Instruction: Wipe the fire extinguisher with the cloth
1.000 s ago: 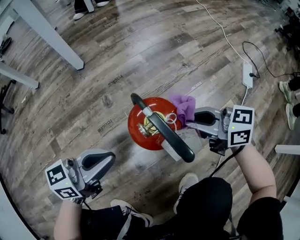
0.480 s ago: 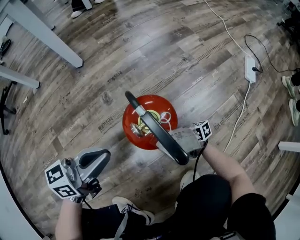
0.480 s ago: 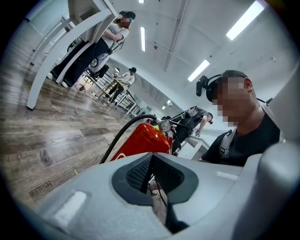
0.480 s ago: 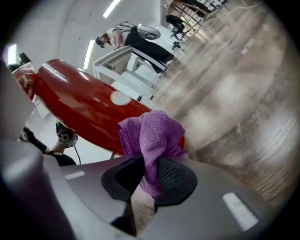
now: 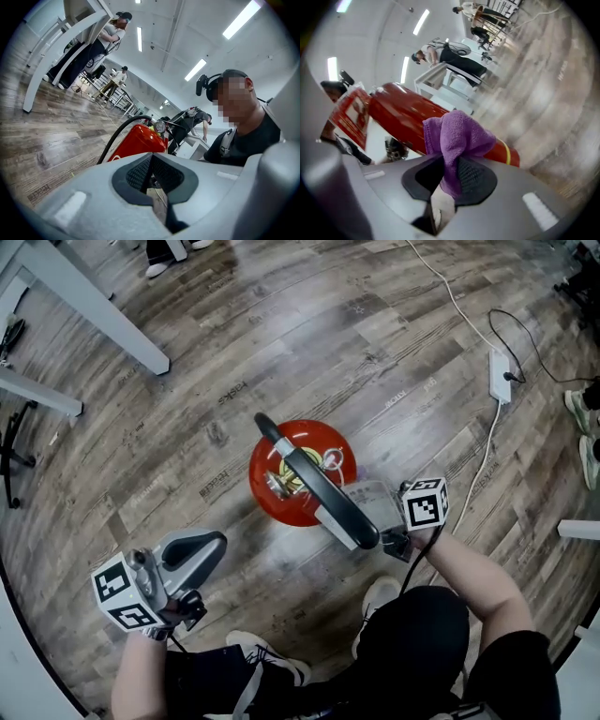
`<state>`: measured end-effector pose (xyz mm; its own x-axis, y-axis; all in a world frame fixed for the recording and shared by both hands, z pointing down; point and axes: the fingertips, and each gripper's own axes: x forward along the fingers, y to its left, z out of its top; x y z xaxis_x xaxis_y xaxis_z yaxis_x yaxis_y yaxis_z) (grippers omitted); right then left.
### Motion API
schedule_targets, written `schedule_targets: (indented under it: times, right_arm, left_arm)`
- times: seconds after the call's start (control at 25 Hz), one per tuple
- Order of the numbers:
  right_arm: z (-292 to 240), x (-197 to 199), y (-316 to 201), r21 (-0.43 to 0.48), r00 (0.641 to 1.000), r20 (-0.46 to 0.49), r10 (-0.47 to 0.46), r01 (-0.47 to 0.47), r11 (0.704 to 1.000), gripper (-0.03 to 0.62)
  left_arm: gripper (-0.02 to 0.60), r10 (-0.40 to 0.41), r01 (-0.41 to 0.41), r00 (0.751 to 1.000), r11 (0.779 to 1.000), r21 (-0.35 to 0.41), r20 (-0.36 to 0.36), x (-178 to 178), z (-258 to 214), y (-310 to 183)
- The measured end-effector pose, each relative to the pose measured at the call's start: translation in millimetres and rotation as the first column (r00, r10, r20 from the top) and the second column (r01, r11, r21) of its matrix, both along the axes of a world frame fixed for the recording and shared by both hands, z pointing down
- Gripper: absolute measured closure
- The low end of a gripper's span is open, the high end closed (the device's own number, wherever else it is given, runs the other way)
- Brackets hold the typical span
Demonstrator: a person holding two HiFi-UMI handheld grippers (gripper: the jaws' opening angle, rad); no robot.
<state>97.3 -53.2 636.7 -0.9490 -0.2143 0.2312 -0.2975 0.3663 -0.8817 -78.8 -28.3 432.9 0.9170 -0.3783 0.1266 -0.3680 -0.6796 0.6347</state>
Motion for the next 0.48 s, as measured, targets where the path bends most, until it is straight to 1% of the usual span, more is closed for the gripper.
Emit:
schedule_targets:
  times: [0.12, 0.24, 0.36, 0.48]
  right_arm:
    - [-90, 2, -8, 0.146, 0.996, 0.080, -0.030, 0.018, 0.989, 0.522]
    - [-160, 3, -8, 0.287, 0.990, 0.110, -0.086, 0.052, 0.957, 0.522]
    - [-207, 1, 1, 0.394, 0.983, 0.104, -0.155, 0.102, 0.913, 0.522]
    - [-233, -7, 17, 0.460, 0.969, 0.084, -0.232, 0.169, 0.871, 0.522]
  left_arm:
    - [0.580, 0.025, -0.025, 1.000, 1.000, 0.004, -0.013, 6, -1, 0]
    - [0.580, 0.043, -0.043, 0.999, 0.999, 0.012, -0.027, 9, -4, 0]
    - [0.580, 0.050, -0.049, 0.998, 0.999, 0.016, -0.034, 9, -6, 0]
    - [0.580, 0.045, -0.044, 0.998, 0.999, 0.007, -0.040, 5, -3, 2]
